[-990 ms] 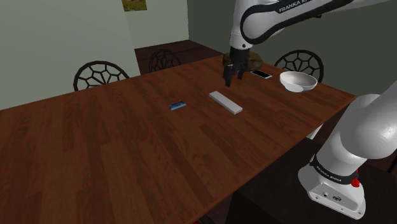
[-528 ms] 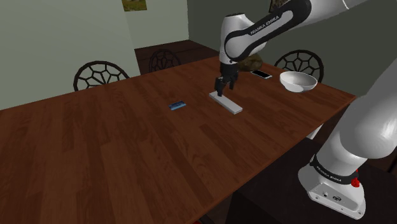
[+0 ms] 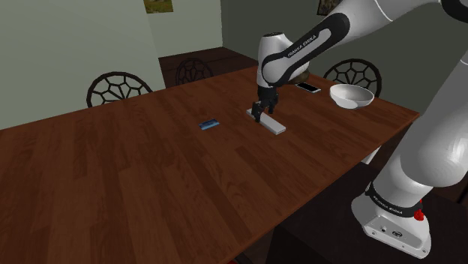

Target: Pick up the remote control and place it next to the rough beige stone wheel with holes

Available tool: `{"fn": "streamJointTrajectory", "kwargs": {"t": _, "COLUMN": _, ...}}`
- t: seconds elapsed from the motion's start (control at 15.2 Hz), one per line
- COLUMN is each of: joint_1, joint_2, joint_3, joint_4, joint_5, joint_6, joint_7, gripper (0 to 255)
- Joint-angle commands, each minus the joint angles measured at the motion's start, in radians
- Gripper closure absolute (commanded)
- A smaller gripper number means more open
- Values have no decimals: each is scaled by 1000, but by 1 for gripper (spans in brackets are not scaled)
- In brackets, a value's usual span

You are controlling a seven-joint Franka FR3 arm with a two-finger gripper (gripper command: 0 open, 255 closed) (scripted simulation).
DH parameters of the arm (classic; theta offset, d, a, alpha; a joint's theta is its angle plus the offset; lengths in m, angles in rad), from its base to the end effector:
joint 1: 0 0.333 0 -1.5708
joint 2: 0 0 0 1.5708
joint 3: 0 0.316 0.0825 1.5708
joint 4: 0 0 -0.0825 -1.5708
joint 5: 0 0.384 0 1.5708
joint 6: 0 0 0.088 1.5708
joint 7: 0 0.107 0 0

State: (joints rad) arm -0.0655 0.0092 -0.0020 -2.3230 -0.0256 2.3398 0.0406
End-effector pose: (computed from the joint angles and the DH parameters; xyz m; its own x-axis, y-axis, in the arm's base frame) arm 0.5079 -0.0347 0.3367 0.9959 -0.0902 0.0082 -0.0903 -0.9957 0.0182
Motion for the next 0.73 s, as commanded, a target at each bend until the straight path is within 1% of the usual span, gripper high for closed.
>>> {"fn": "streamJointTrajectory", "kwargs": {"t": 0.0, "joint_1": -1, "joint_2": 12, "joint_3": -1, "joint_4": -4, "joint_5": 0, "joint_6": 16, "joint_7": -1, "gripper": 0}}
{"fn": "streamJointTrajectory", "kwargs": {"t": 0.46, "joint_1": -1, "joint_2": 12, "joint_3": -1, "joint_4": -4, "joint_5": 0, "joint_6": 16, "joint_7": -1, "gripper": 0}}
{"fn": "streamJointTrajectory", "kwargs": {"t": 0.53, "joint_1": -1, "joint_2": 12, "joint_3": -1, "joint_4": -4, "joint_5": 0, "joint_6": 16, "joint_7": -1, "gripper": 255}}
{"fn": "streamJointTrajectory", "kwargs": {"t": 0.66, "joint_1": -1, "joint_2": 12, "joint_3": -1, "joint_4": -4, "joint_5": 0, "joint_6": 16, "joint_7": -1, "gripper": 255}}
